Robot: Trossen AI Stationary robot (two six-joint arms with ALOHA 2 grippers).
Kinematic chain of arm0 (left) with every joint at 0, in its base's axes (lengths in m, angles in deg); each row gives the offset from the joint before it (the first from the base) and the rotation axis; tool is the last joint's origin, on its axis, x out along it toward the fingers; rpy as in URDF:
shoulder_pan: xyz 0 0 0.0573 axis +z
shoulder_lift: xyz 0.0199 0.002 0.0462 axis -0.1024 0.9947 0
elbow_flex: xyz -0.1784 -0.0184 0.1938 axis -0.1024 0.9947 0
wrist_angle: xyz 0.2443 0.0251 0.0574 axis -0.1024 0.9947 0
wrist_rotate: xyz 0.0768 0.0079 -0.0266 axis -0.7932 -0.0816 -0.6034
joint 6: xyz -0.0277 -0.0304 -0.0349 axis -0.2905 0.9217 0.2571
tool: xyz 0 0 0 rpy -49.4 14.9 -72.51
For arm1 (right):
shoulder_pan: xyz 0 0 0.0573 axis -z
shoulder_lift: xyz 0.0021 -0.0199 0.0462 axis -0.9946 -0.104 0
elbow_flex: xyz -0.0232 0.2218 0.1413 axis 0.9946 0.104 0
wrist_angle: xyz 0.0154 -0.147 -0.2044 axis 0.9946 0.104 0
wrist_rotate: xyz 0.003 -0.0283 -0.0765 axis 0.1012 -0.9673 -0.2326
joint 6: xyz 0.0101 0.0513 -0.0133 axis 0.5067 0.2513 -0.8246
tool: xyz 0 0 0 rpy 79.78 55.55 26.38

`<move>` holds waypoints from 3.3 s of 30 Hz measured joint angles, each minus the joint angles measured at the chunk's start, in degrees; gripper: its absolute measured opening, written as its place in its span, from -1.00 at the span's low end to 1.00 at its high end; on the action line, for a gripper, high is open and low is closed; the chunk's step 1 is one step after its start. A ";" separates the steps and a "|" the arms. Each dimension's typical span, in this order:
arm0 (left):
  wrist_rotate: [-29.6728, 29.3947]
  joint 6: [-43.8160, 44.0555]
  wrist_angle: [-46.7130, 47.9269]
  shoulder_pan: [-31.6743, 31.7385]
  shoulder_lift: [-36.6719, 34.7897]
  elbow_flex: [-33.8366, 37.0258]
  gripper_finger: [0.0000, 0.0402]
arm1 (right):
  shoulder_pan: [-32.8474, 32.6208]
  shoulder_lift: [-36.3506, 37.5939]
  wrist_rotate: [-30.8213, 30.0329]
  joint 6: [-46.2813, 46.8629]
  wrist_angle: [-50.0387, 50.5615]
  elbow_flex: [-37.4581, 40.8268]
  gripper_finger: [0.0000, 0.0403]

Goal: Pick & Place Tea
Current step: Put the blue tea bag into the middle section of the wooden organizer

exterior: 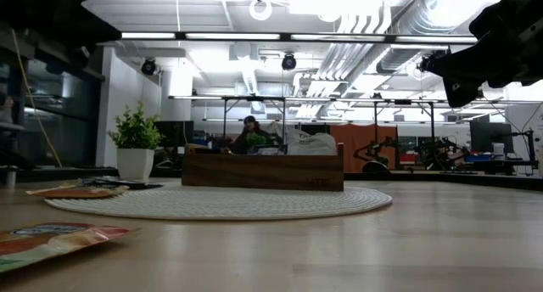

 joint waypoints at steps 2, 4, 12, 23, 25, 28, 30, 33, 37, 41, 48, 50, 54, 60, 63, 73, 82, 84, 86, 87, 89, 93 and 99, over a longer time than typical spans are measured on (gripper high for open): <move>-1.38 2.66 3.05 0.00 2.49 -2.05 -1.00 | 0.00 0.02 0.00 0.02 0.00 0.00 -0.94; -2.15 7.26 4.08 0.00 5.59 -3.63 -1.00 | 0.00 0.00 0.00 0.00 0.00 0.00 -0.94; 0.47 23.44 9.22 0.00 18.25 -9.02 -1.00 | 0.01 0.00 0.00 0.01 -0.02 0.00 -0.94; -3.02 31.77 31.94 0.02 38.36 -20.69 -1.00 | 0.00 0.00 0.00 0.00 -0.02 0.00 -0.94; -4.72 31.33 33.44 0.02 41.78 -22.17 -1.00 | 0.00 0.00 0.00 0.00 -0.02 0.00 -0.94; -5.28 26.87 33.37 0.02 46.07 -23.41 -1.00 | 0.00 0.00 0.00 0.00 -0.02 0.00 -0.94; -4.97 23.65 32.66 0.00 48.81 -23.50 -1.00 | 0.00 0.00 0.00 0.00 -0.02 0.00 -0.94; -2.08 20.36 30.49 -0.11 53.70 -23.56 -1.00 | 0.00 0.00 0.00 0.00 -0.02 0.00 -0.94; -1.04 17.56 28.54 -2.52 58.82 -23.54 -1.00 | 0.00 0.00 0.00 0.00 -0.04 0.00 -0.94; -3.30 17.18 25.01 -7.06 60.75 -23.54 -1.00 | 0.01 0.01 0.00 0.01 -0.07 0.00 -0.94; -10.36 18.97 24.83 -14.46 60.60 -21.63 -1.00 | 0.01 -0.03 -0.07 0.02 -0.26 0.00 -0.94; -10.53 22.09 24.72 -16.12 60.60 -20.80 -1.00 | 0.01 -0.02 -0.07 0.02 -0.28 0.00 -0.94; -14.01 27.87 24.24 -19.96 62.08 -20.40 -1.00 | 0.00 -0.04 -0.06 0.00 -0.28 0.00 -0.94; -14.19 37.41 22.85 -24.87 62.57 -20.33 -1.00 | 0.01 -0.02 -0.06 0.00 -0.33 0.00 -0.94; -17.80 46.94 24.25 -26.33 62.57 -20.18 -1.00 | 0.02 -0.04 -0.04 0.02 -0.35 0.00 -0.94; -13.60 67.36 19.61 -26.29 58.04 -11.21 -1.00 | 0.02 -0.02 -0.04 0.00 -0.39 0.00 -0.94; -13.96 77.06 12.49 -26.26 45.84 -3.38 -0.59 | 0.02 0.00 -0.03 0.00 -0.46 0.00 -0.94; -15.26 78.83 12.70 -26.24 43.99 -3.10 -0.40 | 0.00 -0.04 -0.02 0.02 -0.48 0.00 -0.94; -16.92 81.01 12.75 -26.23 42.65 -3.02 -0.19 | 0.02 0.00 -0.02 0.02 -0.48 0.00 -0.94; -17.94 82.77 12.75 -26.23 42.28 -3.04 -0.09 | 0.02 0.00 -0.02 0.02 -0.50 0.00 -0.94; -19.84 86.37 13.29 -25.88 41.39 -3.02 0.09 | 0.02 0.00 -0.02 0.02 -0.50 0.00 -0.94; -18.41 87.64 13.05 -22.19 40.84 -3.02 0.32 | 0.00 0.02 -0.02 0.00 -0.57 0.00 -0.94; -13.87 82.93 7.58 -15.39 42.59 -3.02 0.37 | 0.02 0.00 -0.02 0.00 -0.63 0.00 -0.94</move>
